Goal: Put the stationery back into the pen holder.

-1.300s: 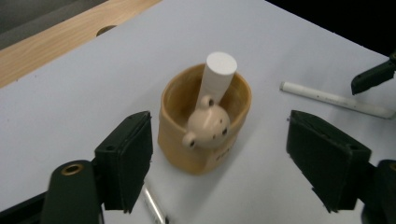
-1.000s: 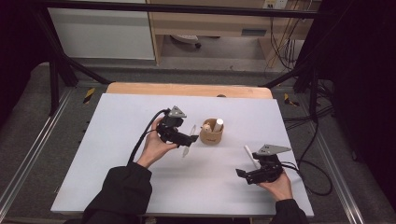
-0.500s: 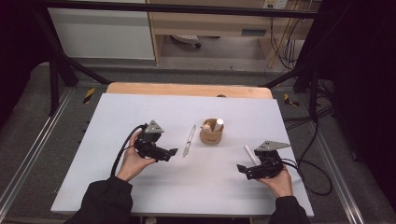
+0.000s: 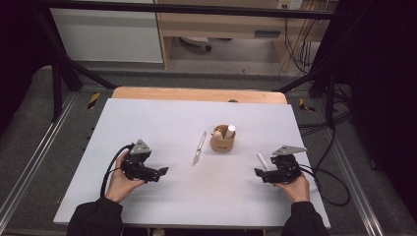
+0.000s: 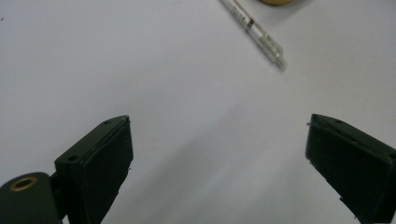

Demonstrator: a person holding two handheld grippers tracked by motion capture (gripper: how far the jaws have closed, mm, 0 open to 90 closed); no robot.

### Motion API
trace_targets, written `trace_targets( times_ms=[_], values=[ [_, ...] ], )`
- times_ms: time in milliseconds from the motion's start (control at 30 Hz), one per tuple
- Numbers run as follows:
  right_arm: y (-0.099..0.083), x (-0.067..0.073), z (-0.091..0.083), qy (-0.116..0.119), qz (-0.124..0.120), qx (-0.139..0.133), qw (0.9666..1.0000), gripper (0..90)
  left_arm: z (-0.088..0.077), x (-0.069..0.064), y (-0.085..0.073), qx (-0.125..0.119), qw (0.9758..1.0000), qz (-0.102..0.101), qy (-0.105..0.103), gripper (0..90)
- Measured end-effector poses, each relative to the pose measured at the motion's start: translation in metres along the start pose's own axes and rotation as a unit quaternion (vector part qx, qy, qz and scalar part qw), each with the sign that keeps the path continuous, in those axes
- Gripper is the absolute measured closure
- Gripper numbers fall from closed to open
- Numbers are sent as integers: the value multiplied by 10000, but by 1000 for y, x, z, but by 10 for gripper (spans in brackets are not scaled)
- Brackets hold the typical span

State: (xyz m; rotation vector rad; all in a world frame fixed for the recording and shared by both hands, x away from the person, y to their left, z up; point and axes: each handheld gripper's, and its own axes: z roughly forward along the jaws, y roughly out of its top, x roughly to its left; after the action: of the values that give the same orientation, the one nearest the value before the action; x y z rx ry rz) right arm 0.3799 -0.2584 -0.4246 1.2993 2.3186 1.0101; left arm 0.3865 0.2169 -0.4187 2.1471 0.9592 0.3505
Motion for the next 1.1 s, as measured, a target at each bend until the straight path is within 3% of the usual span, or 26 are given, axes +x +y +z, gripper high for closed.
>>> trace_targets(
  times_ms=[300,733,867,1100],
  values=[
    [-14,-13,-1,-161,181,237,9994,390,-9,8,-19,47,9999,-85,77,74],
    [-22,-11,-7,-421,200,377,9982,626,-10,11,-27,74,9998,-136,86,74],
    [-23,-9,-8,-549,158,407,9975,680,-10,10,-28,54,9998,-152,82,74],
    [-22,-8,-7,-492,180,400,9978,702,-11,11,-28,65,9998,-170,84,74]
  ],
)
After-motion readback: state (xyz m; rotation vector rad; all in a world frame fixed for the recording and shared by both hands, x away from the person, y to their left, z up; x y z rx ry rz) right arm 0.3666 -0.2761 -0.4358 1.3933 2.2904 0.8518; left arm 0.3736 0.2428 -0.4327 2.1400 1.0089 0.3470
